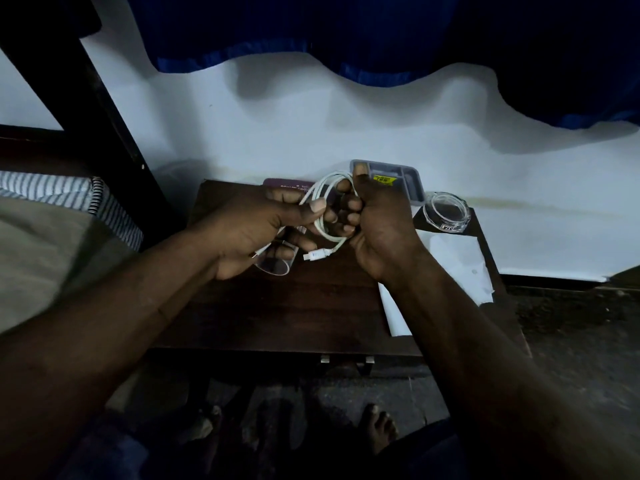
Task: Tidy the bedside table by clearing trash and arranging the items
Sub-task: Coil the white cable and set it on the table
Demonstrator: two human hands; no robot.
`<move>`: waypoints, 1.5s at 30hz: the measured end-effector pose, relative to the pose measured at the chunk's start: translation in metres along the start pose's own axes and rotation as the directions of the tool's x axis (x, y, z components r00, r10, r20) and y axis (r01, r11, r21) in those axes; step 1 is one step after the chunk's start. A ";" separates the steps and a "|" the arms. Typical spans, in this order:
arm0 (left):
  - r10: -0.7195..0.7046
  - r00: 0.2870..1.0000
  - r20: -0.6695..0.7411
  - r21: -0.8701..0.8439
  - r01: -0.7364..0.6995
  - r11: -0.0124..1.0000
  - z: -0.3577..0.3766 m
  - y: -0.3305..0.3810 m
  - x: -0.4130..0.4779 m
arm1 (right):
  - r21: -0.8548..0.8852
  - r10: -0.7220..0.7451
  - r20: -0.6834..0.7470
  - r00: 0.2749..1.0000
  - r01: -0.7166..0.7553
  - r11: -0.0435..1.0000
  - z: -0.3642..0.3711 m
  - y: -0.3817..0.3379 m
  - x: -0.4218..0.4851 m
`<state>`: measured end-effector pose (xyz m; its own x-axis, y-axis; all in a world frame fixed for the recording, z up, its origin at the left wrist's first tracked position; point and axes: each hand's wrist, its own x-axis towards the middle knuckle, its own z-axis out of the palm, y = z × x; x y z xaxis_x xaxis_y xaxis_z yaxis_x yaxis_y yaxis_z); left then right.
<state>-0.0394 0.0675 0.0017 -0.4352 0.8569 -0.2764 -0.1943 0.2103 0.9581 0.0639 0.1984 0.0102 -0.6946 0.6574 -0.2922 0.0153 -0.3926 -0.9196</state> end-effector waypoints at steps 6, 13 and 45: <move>0.079 0.978 -0.194 0.271 -0.024 0.962 0.012 -0.011 0.002 | -0.118 -0.079 -0.085 0.993 0.069 0.991 0.001 0.008 0.007; 0.170 0.889 -0.425 0.060 -0.160 0.985 0.024 -0.012 0.002 | -0.159 -0.103 -0.137 0.985 0.081 0.984 -0.002 0.007 0.013; 0.382 0.863 -0.329 0.514 -0.176 0.840 0.011 -0.012 0.002 | -0.070 0.026 -0.052 0.998 -0.029 0.997 0.014 0.011 -0.011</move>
<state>-0.0283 0.0724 -0.0096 -0.7395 0.6653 0.1031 0.3651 0.2677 0.8916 0.0612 0.1777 0.0072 -0.6556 0.6797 -0.3289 0.0861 -0.3655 -0.9268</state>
